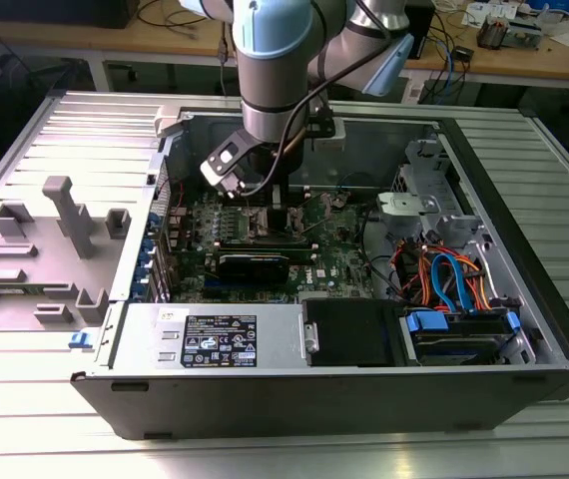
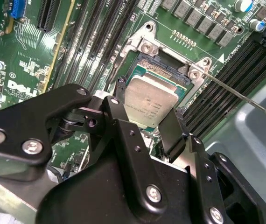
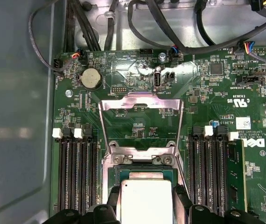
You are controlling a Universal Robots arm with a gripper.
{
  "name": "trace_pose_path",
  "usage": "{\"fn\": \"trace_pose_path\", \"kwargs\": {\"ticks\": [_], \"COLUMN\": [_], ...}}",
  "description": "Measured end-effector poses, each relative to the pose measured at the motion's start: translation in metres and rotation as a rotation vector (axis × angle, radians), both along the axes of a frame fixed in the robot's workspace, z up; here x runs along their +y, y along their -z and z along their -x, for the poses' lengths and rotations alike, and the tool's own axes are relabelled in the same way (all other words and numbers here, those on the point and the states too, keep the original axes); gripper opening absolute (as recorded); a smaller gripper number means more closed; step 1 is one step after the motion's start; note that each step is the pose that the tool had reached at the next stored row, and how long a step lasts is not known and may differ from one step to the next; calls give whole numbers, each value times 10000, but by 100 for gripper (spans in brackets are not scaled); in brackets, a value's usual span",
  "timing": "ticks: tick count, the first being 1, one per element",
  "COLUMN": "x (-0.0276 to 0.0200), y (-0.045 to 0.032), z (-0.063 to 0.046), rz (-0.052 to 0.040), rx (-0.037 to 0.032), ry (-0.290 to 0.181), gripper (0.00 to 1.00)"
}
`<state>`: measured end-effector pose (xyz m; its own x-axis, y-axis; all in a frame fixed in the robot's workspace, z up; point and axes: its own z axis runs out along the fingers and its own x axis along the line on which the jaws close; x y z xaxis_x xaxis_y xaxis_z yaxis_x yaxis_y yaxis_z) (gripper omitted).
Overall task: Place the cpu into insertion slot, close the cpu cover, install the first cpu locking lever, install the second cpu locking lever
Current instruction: 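Place the cpu into insertion slot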
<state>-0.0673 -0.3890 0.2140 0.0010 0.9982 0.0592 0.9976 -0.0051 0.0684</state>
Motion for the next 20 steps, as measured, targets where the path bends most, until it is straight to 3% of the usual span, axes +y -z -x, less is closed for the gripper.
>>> {"fn": "trace_pose_path", "kwargs": {"ticks": [5, 11, 20], "x": [0, 0, 1], "y": [27, 73, 79], "z": [3, -3, -20], "rz": [-3, -1, -3], "rx": [30, 210, 211], "ry": [1, -2, -1], "gripper": [54, 54, 54]}}
